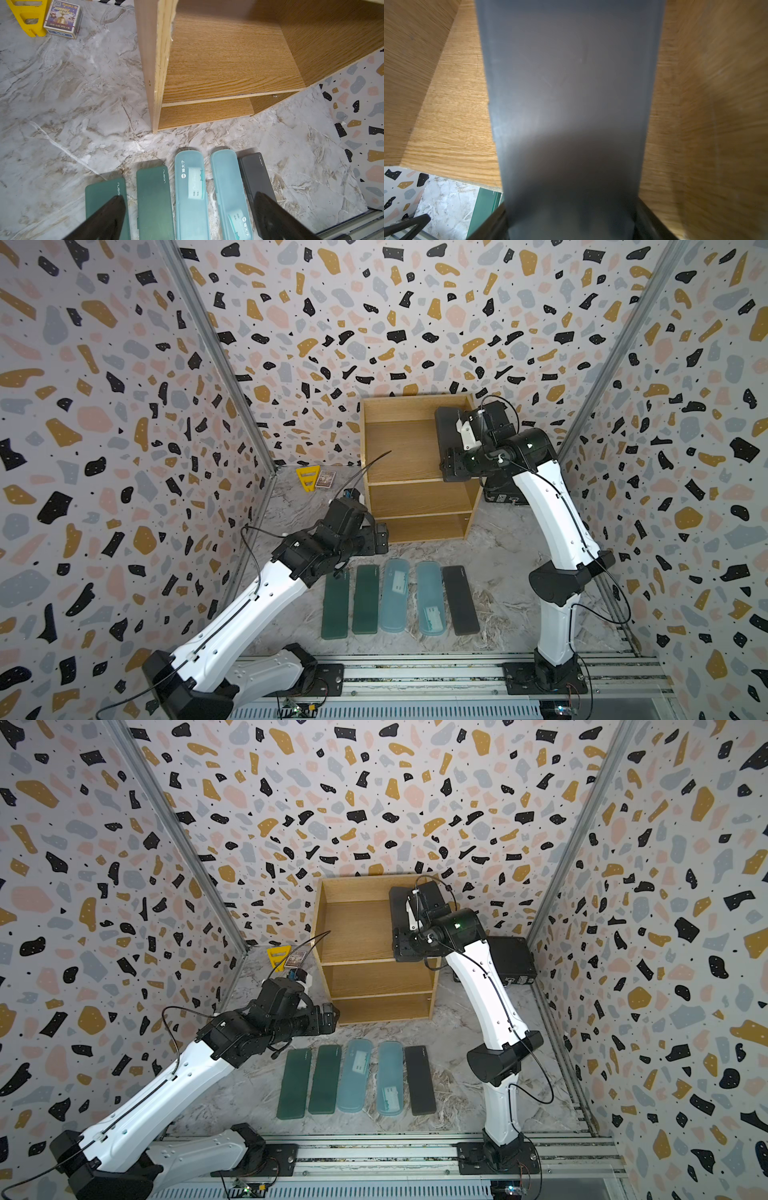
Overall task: Place the pencil cases on the shelf according to color
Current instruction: Place the pencil case on the shelf.
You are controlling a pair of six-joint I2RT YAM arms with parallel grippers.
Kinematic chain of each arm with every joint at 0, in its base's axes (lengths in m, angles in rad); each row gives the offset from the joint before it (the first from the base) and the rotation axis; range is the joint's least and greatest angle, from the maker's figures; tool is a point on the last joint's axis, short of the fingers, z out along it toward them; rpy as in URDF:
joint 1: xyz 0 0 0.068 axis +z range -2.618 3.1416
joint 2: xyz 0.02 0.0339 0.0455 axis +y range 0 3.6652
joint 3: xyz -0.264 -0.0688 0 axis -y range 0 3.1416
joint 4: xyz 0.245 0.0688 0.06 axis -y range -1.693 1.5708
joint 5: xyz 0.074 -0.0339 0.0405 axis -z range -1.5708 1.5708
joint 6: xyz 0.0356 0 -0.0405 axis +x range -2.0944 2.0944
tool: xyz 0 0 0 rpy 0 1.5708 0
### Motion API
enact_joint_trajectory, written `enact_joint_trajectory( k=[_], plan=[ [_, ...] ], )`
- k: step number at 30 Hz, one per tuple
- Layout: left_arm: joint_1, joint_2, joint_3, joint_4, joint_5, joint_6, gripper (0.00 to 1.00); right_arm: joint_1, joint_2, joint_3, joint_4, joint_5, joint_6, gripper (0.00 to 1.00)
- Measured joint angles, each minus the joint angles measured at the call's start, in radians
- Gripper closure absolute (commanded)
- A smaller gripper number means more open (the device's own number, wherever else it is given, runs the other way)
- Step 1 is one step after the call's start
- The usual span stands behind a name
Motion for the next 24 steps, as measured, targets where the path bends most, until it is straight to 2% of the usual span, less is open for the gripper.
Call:
enact_joint_trajectory(
  k=[10, 19, 24],
  plan=[
    [0.0, 0.002, 0.0, 0.005, 0.005, 0.001, 0.0, -0.001, 0.021, 0.018, 0.029, 0.015, -0.001, 0.69],
    [0.0, 0.001, -0.023, 0.007, 0.003, 0.002, 0.0, -0.01, 0.056, 0.013, 0.156, 0.034, -0.005, 0.5],
    [0.0, 0.0, -0.034, 0.01, 0.003, 0.001, 0.0, -0.01, 0.05, -0.009, 0.181, 0.04, -0.005, 0.47]
  ],
)
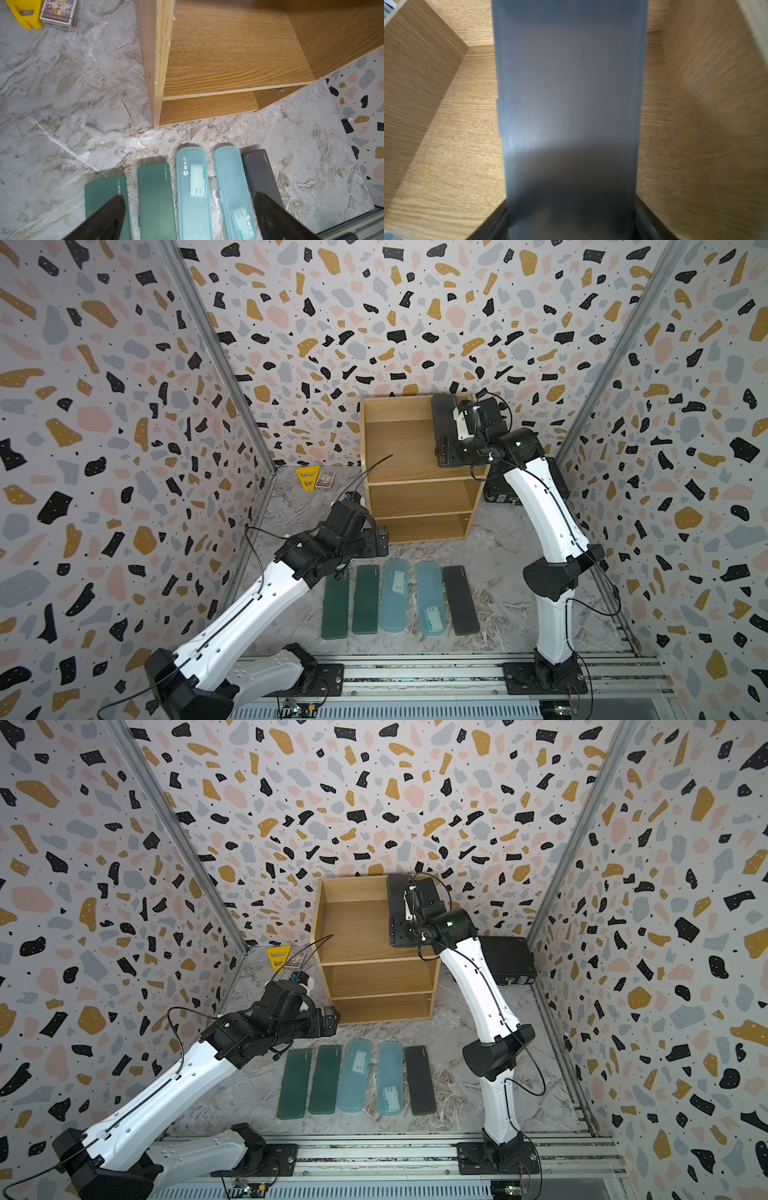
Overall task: Place the pencil cases on the shelf according to color
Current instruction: Place the pencil case on the shelf.
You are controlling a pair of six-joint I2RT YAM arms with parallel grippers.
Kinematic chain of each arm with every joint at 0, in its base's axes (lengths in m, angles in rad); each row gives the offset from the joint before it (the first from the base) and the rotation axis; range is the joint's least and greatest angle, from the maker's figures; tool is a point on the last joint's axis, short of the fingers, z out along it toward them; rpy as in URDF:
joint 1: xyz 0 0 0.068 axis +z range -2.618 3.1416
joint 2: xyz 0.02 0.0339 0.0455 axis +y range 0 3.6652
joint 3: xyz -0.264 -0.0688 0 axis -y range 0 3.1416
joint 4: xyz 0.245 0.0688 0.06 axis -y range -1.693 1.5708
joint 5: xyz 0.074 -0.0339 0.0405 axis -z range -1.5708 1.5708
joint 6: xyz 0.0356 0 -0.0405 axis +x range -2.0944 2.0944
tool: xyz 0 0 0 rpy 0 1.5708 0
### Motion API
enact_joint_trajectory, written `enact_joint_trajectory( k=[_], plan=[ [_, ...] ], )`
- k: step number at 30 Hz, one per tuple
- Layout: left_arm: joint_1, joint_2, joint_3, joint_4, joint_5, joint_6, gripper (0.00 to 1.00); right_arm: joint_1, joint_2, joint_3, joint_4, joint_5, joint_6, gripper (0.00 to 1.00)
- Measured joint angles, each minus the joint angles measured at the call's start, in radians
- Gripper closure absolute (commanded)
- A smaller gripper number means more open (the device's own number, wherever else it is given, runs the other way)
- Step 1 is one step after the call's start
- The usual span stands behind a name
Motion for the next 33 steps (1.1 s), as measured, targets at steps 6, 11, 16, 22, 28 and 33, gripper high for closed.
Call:
enact_joint_trajectory(
  k=[6, 11, 16, 22, 28, 33],
  plan=[
    [0.0, -0.017, -0.006, 0.003, -0.002, 0.0, 0.01, 0.0, -0.026, -0.044, 0.024, -0.001, 0.0, 0.3],
    [0.0, -0.024, -0.006, 0.003, -0.003, 0.0, 0.0, -0.001, -0.045, -0.067, 0.001, -0.005, 0.0, 0.19],
    [0.0, -0.029, -0.006, 0.003, -0.003, 0.0, 0.0, -0.001, -0.045, -0.084, -0.037, -0.01, -0.008, 0.13],
    [0.0, -0.037, -0.007, 0.003, -0.003, 0.0, 0.0, 0.0, -0.045, -0.082, -0.039, -0.016, -0.012, 0.11],
    [0.0, -0.06, -0.029, 0.01, -0.01, 0.0, 0.0, 0.0, -0.057, -0.092, -0.026, -0.051, -0.026, 0.06],
    [0.0, -0.111, -0.059, 0.028, -0.019, 0.001, 0.0, 0.005, -0.148, -0.198, 0.031, -0.08, -0.058, 0.0]
  ],
)
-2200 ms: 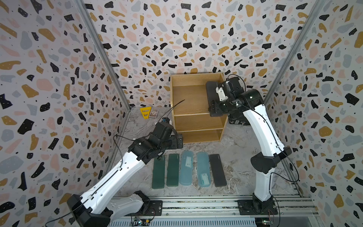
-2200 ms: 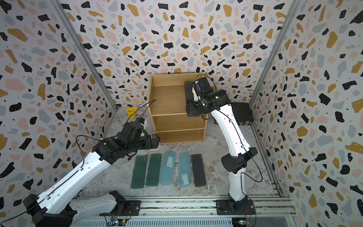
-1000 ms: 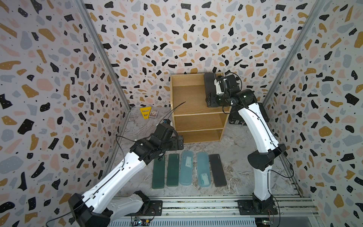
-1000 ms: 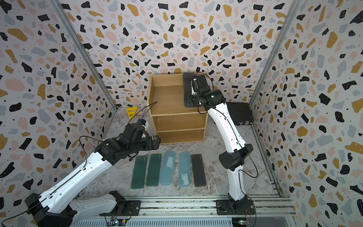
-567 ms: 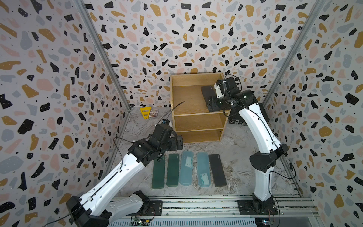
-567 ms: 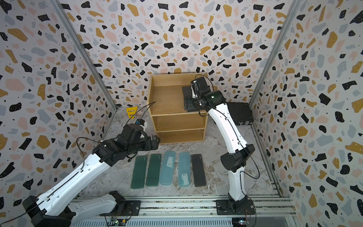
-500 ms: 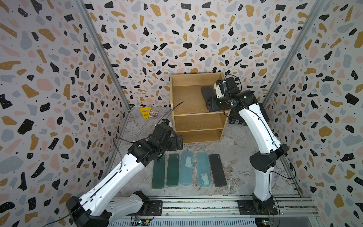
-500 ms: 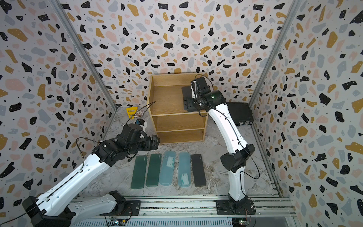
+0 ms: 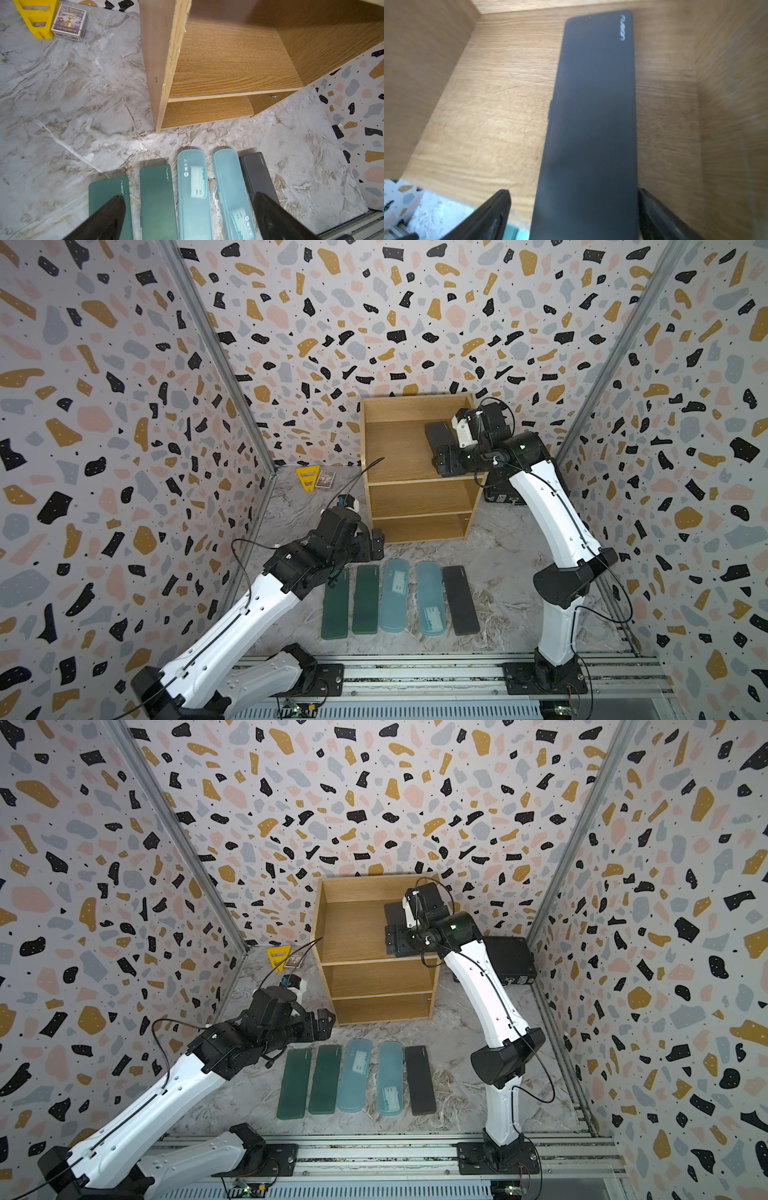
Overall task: Place the pencil cases on the shelf according to color
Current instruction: Place the pencil case on the shelf.
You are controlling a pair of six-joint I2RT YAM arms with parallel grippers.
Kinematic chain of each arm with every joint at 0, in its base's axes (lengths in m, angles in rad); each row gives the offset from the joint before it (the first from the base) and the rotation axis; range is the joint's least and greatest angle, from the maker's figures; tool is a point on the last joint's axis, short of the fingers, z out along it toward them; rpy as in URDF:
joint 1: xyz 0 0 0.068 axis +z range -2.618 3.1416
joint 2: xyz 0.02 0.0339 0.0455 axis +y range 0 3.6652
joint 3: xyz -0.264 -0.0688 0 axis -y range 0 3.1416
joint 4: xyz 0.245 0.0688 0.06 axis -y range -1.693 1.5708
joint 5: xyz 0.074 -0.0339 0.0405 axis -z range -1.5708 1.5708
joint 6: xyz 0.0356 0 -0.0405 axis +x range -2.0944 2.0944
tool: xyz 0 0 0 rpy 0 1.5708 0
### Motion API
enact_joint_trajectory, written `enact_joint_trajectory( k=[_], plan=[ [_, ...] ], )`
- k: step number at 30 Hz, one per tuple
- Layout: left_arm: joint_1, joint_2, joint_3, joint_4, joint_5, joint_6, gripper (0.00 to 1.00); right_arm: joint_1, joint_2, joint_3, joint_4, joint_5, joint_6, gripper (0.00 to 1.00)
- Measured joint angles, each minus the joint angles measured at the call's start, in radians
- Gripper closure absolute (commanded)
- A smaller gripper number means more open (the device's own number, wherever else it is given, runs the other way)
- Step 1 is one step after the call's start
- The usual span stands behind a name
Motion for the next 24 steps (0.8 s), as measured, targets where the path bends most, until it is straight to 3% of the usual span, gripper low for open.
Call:
enact_joint_trajectory(
  k=[10, 24],
  plan=[
    [0.0, -0.043, -0.034, 0.011, -0.016, 0.006, 0.0, 0.002, -0.267, -0.183, 0.079, -0.021, -0.062, 0.0],
    [0.0, -0.145, -0.205, 0.004, 0.048, -0.051, 0.0, 0.002, -0.795, -0.842, 0.158, -0.138, -0.051, 0.0]
  ],
)
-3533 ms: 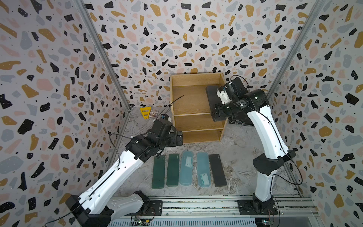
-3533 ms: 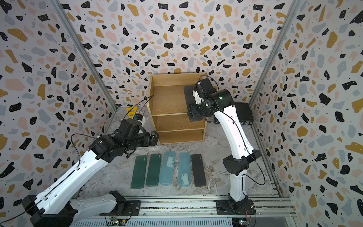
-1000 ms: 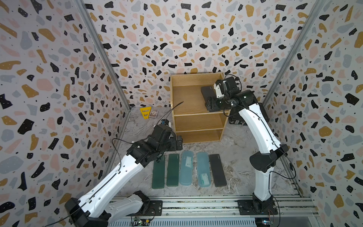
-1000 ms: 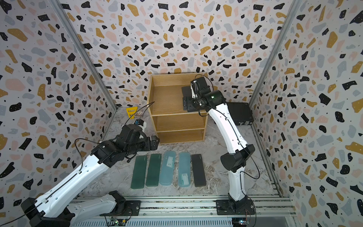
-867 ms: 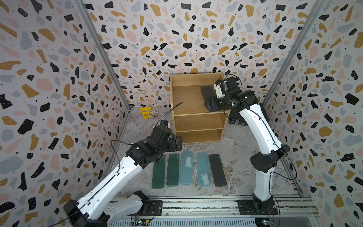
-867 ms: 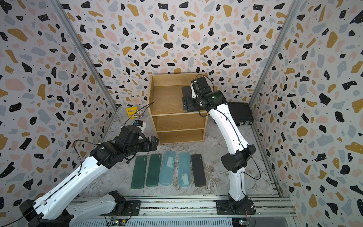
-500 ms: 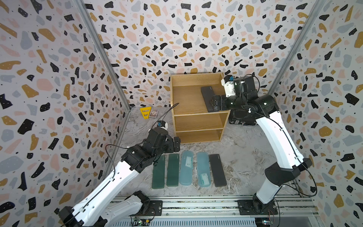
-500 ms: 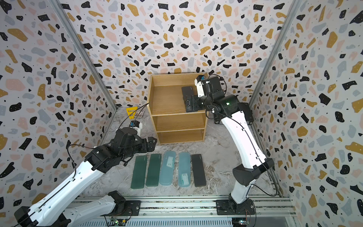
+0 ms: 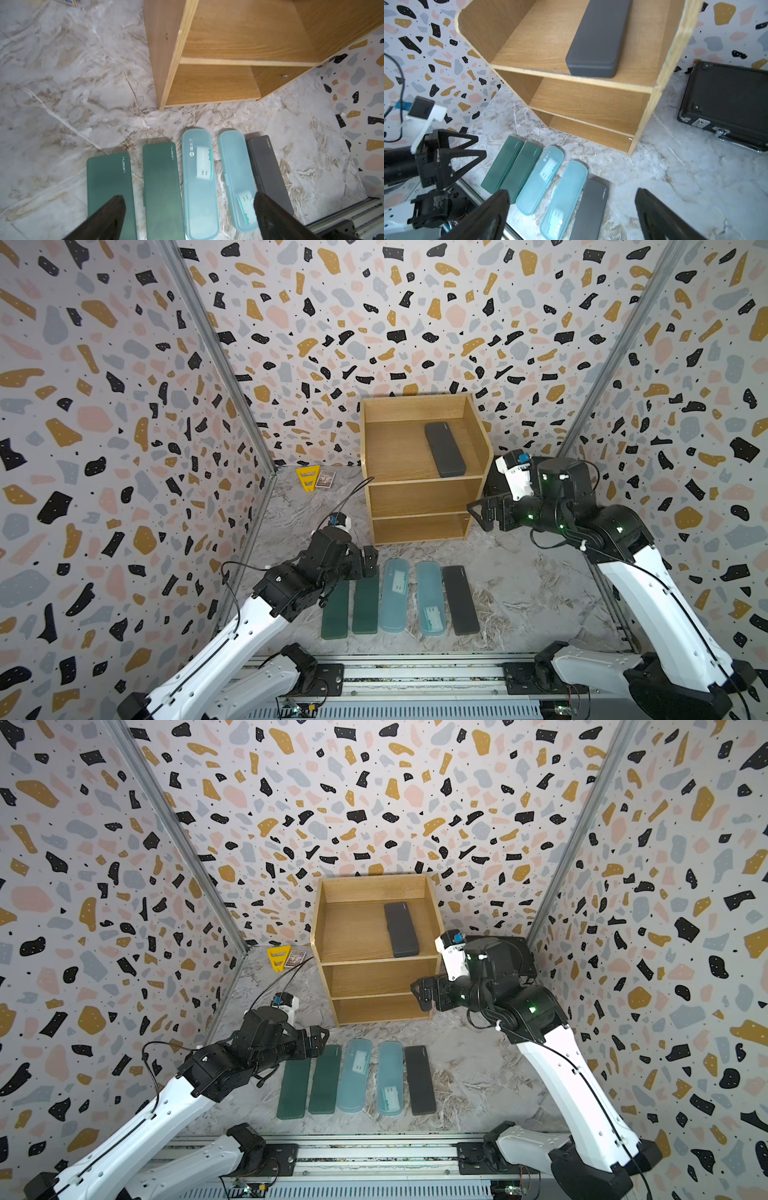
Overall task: Place the pencil cases on the shelf according to color
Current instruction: Place the pencil case on the shelf, then pick up the pencil case from the center of the board.
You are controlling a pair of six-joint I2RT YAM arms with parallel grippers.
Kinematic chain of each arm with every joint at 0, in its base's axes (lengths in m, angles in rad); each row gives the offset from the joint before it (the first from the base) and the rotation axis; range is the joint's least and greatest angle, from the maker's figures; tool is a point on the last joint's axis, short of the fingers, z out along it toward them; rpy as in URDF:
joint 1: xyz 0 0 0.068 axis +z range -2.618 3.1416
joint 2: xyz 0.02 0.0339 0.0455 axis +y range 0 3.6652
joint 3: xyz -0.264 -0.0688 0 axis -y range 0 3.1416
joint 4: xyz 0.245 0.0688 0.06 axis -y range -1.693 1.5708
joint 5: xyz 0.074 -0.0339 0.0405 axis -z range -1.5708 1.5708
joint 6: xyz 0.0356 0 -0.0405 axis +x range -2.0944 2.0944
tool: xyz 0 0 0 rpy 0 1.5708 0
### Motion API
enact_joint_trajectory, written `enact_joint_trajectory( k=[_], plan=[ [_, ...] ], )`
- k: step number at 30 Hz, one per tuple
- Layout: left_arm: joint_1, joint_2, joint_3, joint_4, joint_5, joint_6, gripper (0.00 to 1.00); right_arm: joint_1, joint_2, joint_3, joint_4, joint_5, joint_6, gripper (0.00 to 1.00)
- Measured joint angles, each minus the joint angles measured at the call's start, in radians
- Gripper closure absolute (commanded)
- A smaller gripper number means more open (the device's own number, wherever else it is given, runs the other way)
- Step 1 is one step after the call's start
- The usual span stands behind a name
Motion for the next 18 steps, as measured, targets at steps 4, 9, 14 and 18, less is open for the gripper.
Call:
enact_joint_trajectory(
  k=[4, 9, 14, 18],
  plan=[
    [0.0, -0.025, -0.06, 0.0, 0.038, -0.023, 0.0, 0.0, -0.116, -0.138, -0.017, -0.007, 0.031, 0.0],
    [0.0, -0.05, -0.141, 0.011, 0.085, -0.058, 0.0, 0.0, -0.173, -0.297, -0.085, 0.011, 0.077, 0.0],
    [-0.003, -0.092, -0.227, 0.023, 0.127, -0.093, 0.0, 0.0, -0.187, -0.486, -0.14, 0.06, 0.14, 0.0],
    [-0.01, -0.116, -0.27, 0.036, 0.146, -0.112, 0.0, 0.001, -0.276, -0.638, -0.141, 0.089, 0.206, 0.0]
  ],
)
